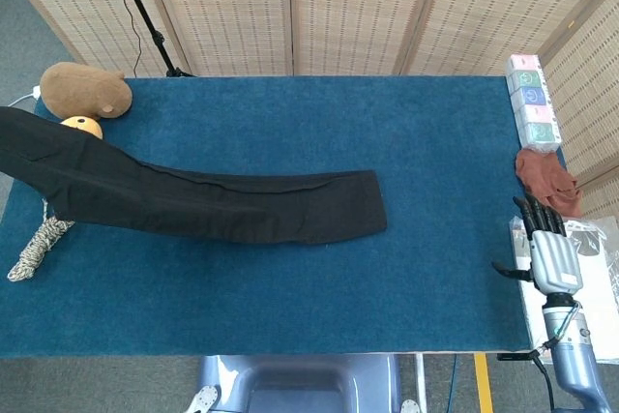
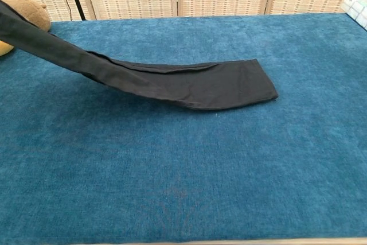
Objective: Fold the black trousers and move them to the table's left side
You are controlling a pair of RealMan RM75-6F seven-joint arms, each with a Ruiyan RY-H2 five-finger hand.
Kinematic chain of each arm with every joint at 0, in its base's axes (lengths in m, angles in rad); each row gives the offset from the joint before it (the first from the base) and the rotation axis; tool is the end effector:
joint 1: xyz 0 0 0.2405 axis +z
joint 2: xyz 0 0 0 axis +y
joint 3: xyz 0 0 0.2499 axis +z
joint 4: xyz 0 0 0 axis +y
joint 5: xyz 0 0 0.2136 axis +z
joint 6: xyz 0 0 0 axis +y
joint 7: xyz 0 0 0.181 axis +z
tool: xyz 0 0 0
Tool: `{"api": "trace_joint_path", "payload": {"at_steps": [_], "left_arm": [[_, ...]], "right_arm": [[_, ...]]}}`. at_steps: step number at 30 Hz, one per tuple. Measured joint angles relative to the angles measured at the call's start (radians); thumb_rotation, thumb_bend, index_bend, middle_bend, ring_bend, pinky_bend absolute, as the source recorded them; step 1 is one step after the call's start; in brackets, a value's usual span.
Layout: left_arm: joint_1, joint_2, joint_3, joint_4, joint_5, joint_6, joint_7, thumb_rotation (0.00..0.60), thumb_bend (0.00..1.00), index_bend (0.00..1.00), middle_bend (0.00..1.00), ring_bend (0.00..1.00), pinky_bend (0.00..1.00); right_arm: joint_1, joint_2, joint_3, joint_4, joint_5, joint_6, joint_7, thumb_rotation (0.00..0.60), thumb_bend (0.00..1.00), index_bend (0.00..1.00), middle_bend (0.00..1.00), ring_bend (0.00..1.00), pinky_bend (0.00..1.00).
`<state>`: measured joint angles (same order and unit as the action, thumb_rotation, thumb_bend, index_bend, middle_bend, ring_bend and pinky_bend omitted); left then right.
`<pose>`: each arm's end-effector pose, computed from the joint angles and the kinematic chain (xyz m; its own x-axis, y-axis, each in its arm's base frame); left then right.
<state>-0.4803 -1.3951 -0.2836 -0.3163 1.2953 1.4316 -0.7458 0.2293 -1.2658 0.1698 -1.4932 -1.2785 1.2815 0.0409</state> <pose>-0.3461 0.3759 0.3476 0.3937 -0.5743 0.7177 0.8756 -0.0035 -0.4831 -0.3172 -0.2874 0.1185 0.2689 -0.0343 0.9626 -0.9589 0.0849 0.2709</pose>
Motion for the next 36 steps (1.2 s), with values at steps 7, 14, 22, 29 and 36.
{"api": "trace_joint_path", "payload": {"at_steps": [7,14,22,29,36], "left_arm": [[0.009,-0.009,0.004,0.015,-0.001,-0.028,-0.014,0.600,0.76,0.70,0.64,0.54,0.38],[-0.003,-0.021,0.020,0.011,0.023,-0.012,-0.003,0.600,0.76,0.70,0.64,0.54,0.39],[-0.033,-0.029,0.072,-0.016,0.095,0.051,0.093,0.600,0.76,0.70,0.64,0.54,0.39],[-0.104,-0.055,0.124,-0.110,0.183,0.094,0.244,0.600,0.76,0.70,0.64,0.54,0.39],[-0.209,-0.076,0.152,-0.228,0.254,0.093,0.413,0.600,0.76,0.70,0.64,0.55,0.39]], "right_arm": [[0.002,-0.002,0.001,0.002,0.001,-0.003,-0.001,0.600,0.00,0.01,0.00,0.00,0.00],[0.002,-0.002,0.000,0.001,0.002,-0.004,-0.002,0.600,0.00,0.01,0.00,0.00,0.00],[0.004,0.001,0.002,0.002,0.001,-0.006,0.008,0.600,0.00,0.01,0.00,0.00,0.00],[0.003,0.005,0.002,0.005,0.002,-0.009,0.018,0.600,0.00,0.01,0.00,0.00,0.00],[0.004,0.009,0.004,0.008,0.002,-0.014,0.031,0.600,0.00,0.01,0.00,0.00,0.00]]}}
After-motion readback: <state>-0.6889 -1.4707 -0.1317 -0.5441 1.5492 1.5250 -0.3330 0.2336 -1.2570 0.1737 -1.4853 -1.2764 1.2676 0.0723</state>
